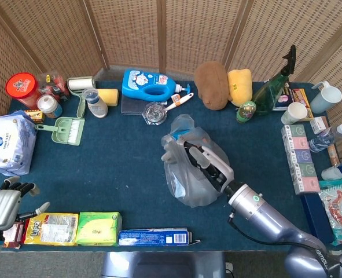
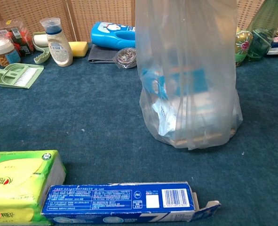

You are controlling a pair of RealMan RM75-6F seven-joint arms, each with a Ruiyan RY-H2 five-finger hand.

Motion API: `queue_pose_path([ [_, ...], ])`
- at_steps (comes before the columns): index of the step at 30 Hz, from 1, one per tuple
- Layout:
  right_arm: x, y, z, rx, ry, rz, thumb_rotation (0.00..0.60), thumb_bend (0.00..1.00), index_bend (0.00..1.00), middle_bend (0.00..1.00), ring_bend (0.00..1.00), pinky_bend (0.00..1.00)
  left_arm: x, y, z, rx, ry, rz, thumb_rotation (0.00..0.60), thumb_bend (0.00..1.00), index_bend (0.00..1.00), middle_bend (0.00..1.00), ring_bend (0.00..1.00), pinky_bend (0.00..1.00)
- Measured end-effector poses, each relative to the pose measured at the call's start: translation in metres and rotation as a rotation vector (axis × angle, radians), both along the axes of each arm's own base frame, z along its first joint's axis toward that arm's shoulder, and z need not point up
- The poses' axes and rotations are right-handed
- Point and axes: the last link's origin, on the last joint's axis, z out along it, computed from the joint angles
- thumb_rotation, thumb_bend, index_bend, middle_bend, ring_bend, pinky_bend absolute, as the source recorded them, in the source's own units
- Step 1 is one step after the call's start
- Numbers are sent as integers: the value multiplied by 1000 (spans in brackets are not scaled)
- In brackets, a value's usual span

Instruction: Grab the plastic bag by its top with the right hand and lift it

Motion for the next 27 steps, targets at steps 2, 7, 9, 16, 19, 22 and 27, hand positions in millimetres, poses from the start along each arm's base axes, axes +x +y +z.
queue_pose_path([
  [2, 6, -1, 1, 43, -46, -23, 80, 247, 292, 386, 387, 244, 1, 0, 0, -2, 1, -1, 0, 154, 463, 506, 436, 187],
  [7, 24, -6, 10, 171, -163, -88, 81, 245, 350, 434, 472, 396, 1, 1, 0, 2, 1, -1, 0, 153, 462, 506, 436, 187],
  [9, 31, -7, 13, 216, -199, -108, 76, 244, 358, 446, 502, 466, 1, 1, 0, 3, 2, 0, 0, 153, 462, 506, 436, 187],
  [16, 49, -11, 28, 328, -282, -161, 79, 242, 405, 502, 568, 664, 1, 1, 0, 1, 5, 1, 0, 153, 462, 506, 436, 187],
  [19, 53, -14, 34, 332, -300, -172, 85, 244, 415, 513, 592, 727, 1, 2, 0, 1, 5, 2, 0, 153, 462, 505, 436, 187],
  [22, 52, -18, 39, 320, -300, -183, 82, 272, 431, 536, 629, 749, 0, 2, 0, 1, 5, 4, 0, 154, 462, 506, 436, 187],
  [27, 48, -22, 40, 327, -306, -222, 164, 370, 457, 567, 679, 829, 0, 3, -1, 0, 2, 3, 0, 154, 462, 506, 436, 187],
])
